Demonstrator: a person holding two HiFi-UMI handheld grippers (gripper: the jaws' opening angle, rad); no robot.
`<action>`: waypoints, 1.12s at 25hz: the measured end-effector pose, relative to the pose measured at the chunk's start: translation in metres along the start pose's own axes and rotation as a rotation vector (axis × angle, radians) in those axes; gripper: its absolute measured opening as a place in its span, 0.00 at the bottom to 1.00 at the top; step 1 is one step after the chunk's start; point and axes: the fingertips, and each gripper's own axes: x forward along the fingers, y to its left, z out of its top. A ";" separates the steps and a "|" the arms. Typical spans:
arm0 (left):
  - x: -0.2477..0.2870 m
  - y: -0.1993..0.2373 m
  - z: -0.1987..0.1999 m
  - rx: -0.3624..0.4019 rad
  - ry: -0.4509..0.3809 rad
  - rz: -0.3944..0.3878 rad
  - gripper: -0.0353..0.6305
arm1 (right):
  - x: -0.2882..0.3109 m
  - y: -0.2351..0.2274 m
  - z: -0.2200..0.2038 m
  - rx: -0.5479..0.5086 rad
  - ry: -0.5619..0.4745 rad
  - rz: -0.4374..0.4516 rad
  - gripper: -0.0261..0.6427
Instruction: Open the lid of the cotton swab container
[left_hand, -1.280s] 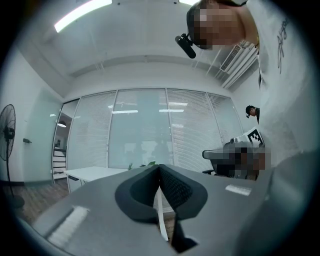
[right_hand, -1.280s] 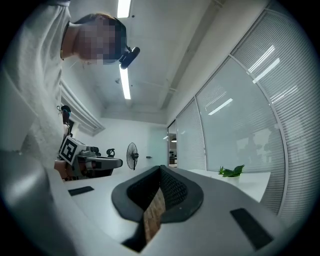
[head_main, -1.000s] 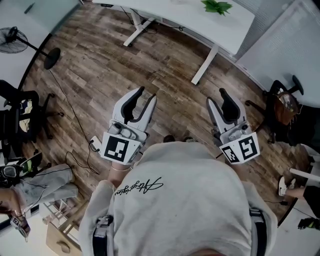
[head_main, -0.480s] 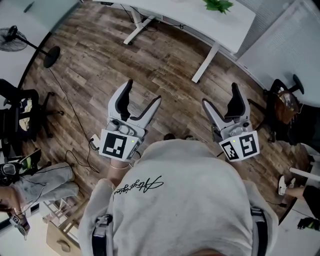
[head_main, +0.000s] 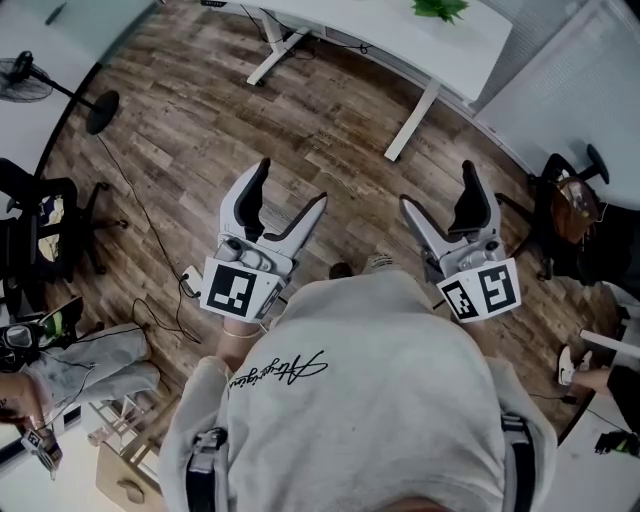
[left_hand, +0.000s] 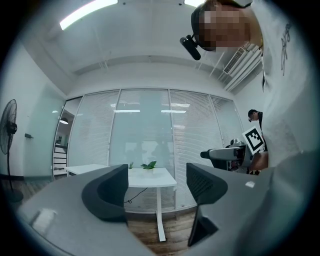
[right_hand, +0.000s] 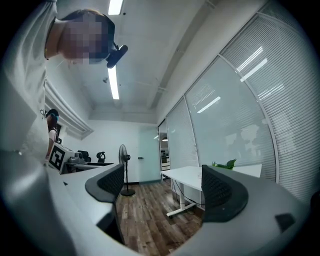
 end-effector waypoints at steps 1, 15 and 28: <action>-0.001 0.000 0.000 0.000 0.001 -0.002 0.58 | -0.001 0.001 0.002 0.013 -0.005 0.001 0.74; -0.002 0.011 -0.010 -0.024 0.016 0.035 0.58 | 0.016 -0.002 -0.005 0.040 0.011 0.028 0.73; 0.038 0.054 -0.014 -0.024 0.022 0.060 0.58 | 0.078 -0.031 -0.014 0.050 0.020 0.059 0.73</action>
